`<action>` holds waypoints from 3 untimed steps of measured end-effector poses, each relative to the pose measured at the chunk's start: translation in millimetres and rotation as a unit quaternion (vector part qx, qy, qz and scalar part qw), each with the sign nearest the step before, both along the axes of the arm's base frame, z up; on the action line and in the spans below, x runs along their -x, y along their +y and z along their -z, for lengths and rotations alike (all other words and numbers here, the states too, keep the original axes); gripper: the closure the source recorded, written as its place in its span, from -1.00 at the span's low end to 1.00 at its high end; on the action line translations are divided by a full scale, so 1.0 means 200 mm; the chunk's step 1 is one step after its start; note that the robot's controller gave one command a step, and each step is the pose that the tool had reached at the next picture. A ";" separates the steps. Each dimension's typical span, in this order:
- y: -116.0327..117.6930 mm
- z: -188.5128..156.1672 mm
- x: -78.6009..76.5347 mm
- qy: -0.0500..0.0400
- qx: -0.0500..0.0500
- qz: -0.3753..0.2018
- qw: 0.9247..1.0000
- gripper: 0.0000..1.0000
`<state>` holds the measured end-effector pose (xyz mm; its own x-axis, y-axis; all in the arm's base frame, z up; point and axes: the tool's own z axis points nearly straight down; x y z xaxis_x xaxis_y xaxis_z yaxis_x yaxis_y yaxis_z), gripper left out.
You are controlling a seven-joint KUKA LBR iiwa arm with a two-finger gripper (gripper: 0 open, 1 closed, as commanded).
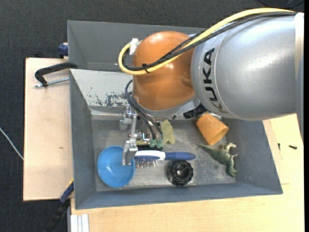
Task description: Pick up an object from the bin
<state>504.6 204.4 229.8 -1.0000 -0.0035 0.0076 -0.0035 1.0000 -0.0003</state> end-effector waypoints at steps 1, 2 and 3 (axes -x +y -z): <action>0.07 0.79 -0.02 -0.006 -0.003 -0.214 0.977 -1.00; -0.01 0.64 -0.08 -0.008 -0.002 -0.344 0.939 -1.00; 0.14 0.61 -0.12 -0.007 -0.003 -0.422 0.907 -1.00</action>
Offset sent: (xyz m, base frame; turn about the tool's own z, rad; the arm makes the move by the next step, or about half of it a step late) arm 0.0020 0.0103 -0.1598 -0.4301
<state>529.5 232.4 107.0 -0.6410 -0.7675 -0.0075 -0.7675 0.6411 -0.0008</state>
